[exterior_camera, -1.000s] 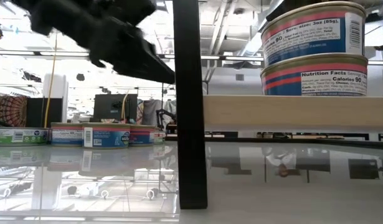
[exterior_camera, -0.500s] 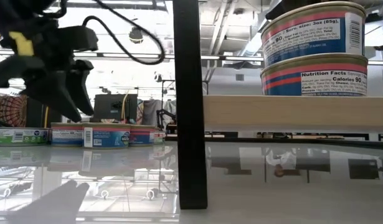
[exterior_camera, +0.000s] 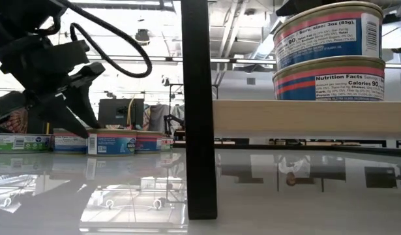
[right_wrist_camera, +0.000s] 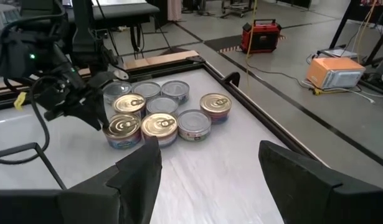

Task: Stack canned seafood by type on shelf
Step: Stack the blue pink tuna can on top of the blue pink tuna can on the shelf

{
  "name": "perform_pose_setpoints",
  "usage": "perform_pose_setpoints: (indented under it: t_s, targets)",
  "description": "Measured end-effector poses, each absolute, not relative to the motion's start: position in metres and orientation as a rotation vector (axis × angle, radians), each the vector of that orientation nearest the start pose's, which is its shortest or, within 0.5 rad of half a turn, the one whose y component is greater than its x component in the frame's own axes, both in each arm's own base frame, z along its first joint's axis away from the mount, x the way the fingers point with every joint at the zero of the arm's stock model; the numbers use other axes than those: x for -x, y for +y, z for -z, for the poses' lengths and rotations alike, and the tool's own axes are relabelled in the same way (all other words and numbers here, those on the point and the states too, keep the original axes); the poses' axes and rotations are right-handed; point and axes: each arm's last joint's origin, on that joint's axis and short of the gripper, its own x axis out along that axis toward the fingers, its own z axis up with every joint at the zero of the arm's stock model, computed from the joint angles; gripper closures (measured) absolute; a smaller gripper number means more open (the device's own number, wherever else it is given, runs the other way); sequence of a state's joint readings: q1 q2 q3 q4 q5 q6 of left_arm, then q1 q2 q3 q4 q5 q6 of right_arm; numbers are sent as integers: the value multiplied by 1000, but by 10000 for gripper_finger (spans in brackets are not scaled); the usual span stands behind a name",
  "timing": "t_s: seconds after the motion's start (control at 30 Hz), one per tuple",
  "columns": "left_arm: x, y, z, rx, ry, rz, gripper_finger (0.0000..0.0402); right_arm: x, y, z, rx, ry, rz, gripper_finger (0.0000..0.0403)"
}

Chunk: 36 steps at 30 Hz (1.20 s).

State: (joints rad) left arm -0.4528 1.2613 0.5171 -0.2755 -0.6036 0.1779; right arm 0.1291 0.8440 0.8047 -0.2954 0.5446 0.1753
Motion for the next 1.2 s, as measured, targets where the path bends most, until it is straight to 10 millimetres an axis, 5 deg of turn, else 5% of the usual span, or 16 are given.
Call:
perform_pose_setpoints:
  t_s: [0.2,0.53,1.2]
  targets:
    - [-194,-77,-155,-649,914,-40,394,-180,8,-321,-60,281,438,108]
    - [-194,-79,-155,-429,902,-79,401,-180,8,-321,-67,280,438,108]
    - [-192,-98,-158,-348,881,-43,401,-179,9,-321,-87,277,438,108]
